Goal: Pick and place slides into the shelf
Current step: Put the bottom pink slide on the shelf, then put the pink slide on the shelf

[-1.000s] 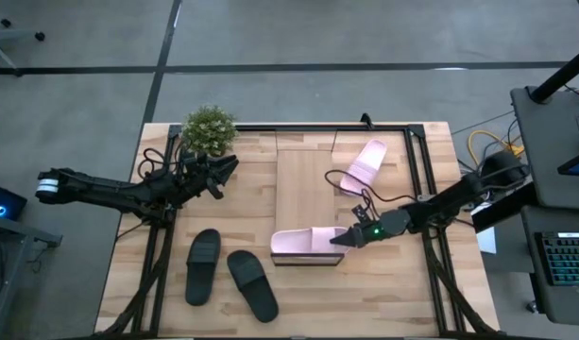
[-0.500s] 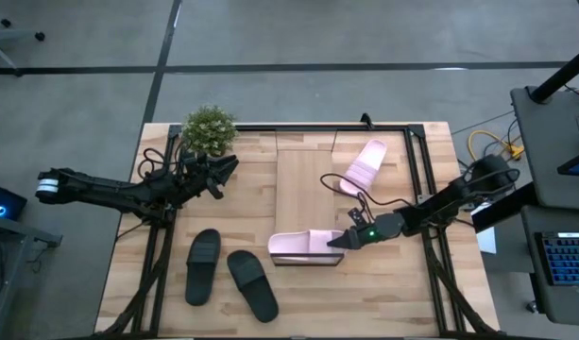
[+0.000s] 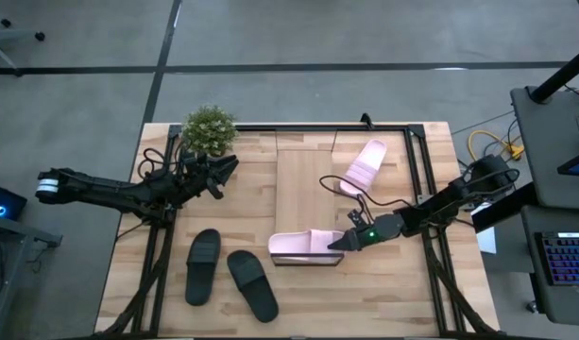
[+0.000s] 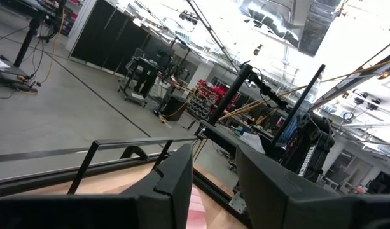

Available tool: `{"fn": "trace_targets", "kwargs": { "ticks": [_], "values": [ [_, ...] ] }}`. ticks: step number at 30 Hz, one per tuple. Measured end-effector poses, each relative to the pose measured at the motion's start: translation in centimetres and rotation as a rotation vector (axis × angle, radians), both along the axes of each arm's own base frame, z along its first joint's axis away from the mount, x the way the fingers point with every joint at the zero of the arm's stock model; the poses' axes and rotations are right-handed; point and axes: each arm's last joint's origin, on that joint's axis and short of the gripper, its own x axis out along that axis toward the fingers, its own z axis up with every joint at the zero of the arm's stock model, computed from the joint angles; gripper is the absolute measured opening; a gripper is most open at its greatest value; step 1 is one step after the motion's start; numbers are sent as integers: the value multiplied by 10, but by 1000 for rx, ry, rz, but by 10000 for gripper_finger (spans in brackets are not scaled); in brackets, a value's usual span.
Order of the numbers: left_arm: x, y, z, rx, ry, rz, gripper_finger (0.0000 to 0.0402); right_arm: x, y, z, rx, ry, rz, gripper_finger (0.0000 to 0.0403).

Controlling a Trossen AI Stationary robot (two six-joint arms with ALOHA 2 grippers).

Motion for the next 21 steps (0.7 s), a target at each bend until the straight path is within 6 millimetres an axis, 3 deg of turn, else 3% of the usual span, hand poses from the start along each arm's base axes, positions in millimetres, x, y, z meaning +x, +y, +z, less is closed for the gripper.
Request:
{"fn": "trace_targets", "kwargs": {
  "ticks": [8, 15, 21],
  "values": [
    [0, 0, 0, 0, 0, 0, 107, -2, 1, 3, -7, -6, 57, 159],
    [0, 0, 0, 0, 1, 0, 107, -14, -3, 3, -23, 64, 75, 164],
    [0, 0, 0, 0, 1, 0, 107, -22, -8, 18, -61, 30, 57, 164]
  ]
}}
